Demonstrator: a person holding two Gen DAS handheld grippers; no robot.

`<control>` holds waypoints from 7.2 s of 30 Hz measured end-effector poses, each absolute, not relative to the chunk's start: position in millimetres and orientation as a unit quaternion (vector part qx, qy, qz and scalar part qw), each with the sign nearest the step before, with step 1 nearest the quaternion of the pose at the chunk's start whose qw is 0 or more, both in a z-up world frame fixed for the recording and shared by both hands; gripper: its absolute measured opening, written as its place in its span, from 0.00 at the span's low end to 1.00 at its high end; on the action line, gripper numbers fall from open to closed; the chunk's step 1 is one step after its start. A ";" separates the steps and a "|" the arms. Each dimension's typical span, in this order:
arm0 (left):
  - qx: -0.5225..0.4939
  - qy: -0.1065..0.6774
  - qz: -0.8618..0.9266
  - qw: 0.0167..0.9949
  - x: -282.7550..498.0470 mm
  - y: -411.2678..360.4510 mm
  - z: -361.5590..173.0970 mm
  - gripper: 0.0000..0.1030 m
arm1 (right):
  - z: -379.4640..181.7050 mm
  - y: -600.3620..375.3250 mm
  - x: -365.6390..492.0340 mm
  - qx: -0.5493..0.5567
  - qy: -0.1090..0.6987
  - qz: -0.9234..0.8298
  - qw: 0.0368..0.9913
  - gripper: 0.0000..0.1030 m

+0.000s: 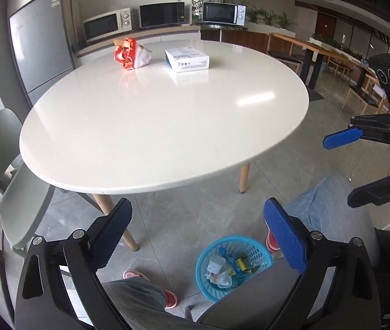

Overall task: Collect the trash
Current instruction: 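Raise both tools from the wastebasket back toward the table, then grasp the red wrapper with the left tool while the right tool grasps the white box, then lift the red wrapper and white box off the table with both tools, then lower the red wrapper and white box over the blue wastebasket with both tools, then open the right tool to drop the box while the left tool releases the wrapper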

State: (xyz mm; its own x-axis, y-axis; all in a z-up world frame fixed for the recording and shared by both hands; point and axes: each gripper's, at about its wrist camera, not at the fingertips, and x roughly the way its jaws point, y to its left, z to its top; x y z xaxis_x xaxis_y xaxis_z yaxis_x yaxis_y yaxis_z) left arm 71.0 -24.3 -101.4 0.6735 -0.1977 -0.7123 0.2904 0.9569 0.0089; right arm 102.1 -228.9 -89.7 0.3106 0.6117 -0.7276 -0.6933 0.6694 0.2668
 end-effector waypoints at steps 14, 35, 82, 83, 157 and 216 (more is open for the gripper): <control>0.042 0.327 -0.115 0.937 139.5 -10.6 -45.4 0.93 | -60.1 -232.7 181.9 0.007 0.377 0.268 0.886 0.92; 0.019 0.325 -0.092 0.941 324.5 7.6 -29.5 0.93 | -70.6 -191.0 331.0 0.045 0.417 0.153 0.895 0.92; -0.038 0.379 -0.082 0.921 370.2 15.3 -57.9 0.31 | -76.4 -209.7 334.2 0.071 0.398 0.160 0.901 0.73; -0.036 0.378 -0.082 0.922 363.0 15.0 -55.0 0.30 | -75.0 -212.1 328.5 0.074 0.397 0.163 0.900 0.73; 0.086 0.536 -0.183 0.819 98.7 -33.5 -230.6 0.30 | -223.6 -256.8 110.0 -0.018 0.534 0.356 0.767 0.73; 0.146 0.803 -0.201 0.541 164.8 -85.8 -523.1 0.36 | -563.6 -181.2 171.6 -0.110 0.827 0.282 0.473 0.79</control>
